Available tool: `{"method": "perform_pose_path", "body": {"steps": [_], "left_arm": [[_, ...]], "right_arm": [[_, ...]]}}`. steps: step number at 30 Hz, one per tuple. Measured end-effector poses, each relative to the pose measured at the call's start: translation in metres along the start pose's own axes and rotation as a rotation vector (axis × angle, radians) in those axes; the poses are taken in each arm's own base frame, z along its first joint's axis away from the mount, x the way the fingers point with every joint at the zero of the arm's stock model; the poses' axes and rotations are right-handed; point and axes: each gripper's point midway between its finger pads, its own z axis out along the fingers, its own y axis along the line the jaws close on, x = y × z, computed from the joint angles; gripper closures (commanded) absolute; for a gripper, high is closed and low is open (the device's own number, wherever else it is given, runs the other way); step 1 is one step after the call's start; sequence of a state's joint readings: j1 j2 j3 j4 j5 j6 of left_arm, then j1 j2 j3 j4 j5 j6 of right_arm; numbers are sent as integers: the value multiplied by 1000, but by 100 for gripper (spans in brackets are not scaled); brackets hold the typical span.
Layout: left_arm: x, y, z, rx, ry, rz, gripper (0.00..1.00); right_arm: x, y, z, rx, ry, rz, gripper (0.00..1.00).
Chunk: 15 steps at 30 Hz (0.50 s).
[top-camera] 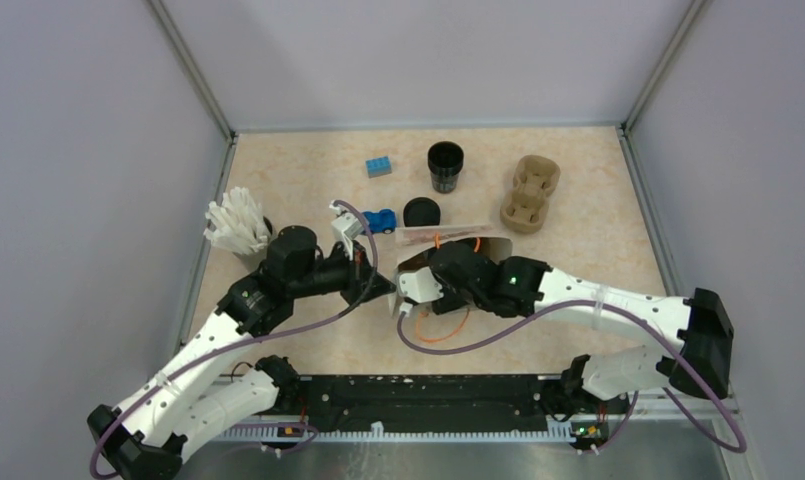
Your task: Pack the takeout coffee
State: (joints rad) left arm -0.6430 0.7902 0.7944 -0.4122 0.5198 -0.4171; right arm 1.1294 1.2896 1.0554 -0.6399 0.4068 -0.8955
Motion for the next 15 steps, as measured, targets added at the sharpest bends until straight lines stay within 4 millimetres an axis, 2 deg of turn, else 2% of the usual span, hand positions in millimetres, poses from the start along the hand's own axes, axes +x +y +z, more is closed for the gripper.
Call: {"method": "perform_pose_path", "body": {"steps": [8, 15], "left_arm": [[-2, -4, -4, 8, -17, 11, 100], [-1, -5, -6, 12, -15, 11, 100]], "right_arm": [[9, -1, -5, 11, 27, -14, 39], [25, 5, -2, 14, 50, -11, 39]]}}
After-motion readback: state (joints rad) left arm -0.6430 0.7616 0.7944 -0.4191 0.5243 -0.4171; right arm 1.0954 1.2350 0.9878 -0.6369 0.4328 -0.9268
